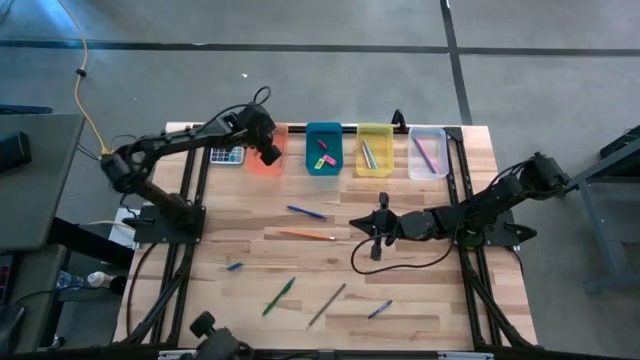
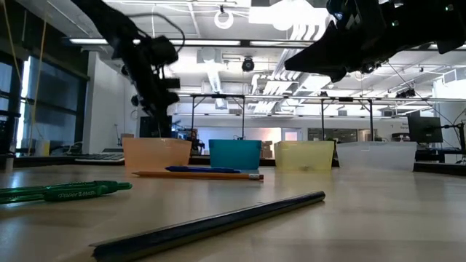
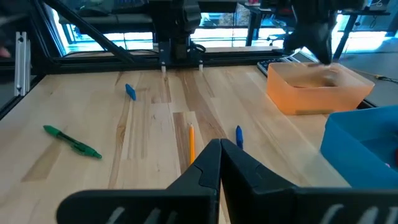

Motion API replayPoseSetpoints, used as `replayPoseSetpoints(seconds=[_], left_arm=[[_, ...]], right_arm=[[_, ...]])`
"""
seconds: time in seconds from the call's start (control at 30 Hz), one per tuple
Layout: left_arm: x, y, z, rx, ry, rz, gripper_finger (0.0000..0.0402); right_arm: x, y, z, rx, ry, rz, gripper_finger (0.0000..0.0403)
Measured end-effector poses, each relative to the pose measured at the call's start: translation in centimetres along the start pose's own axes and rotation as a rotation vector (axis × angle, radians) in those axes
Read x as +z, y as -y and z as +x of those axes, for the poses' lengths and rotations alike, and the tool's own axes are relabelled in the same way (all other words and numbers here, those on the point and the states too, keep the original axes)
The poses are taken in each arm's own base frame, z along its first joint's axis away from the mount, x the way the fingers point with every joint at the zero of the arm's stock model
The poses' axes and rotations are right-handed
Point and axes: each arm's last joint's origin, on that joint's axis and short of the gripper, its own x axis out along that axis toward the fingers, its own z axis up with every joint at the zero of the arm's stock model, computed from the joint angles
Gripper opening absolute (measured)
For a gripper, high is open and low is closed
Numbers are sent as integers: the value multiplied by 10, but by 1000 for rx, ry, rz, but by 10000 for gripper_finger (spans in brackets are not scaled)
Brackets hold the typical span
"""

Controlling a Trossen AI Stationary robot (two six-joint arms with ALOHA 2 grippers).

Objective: Sort crayons/erasers/pens/pencils in bins
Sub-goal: Put the grey crayon into the orange bin

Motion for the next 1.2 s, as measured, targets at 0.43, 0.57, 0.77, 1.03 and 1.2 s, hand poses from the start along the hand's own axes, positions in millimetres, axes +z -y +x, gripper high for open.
replayPoseSetpoints(seconds=[0.43, 0.57, 0.77, 1.03, 1.2], left_arm=[[-12, -19, 57, 8, -93, -16, 10], [-13, -20, 62, 13, -89, -28, 13], [-8, -21, 57, 29, -44, -33, 47], [0, -25, 34, 45, 22, -43, 97], [5, -16, -3, 26, 91, -13, 89]], right_arm=[[1, 0, 0, -1, 12, -39, 0], [2, 0, 0, -1, 15, -56, 0], [2, 0, 0, -1, 15, -60, 0], [1, 0, 0, -2, 13, -57, 0], [0, 1, 0, -2, -1, -64, 0]])
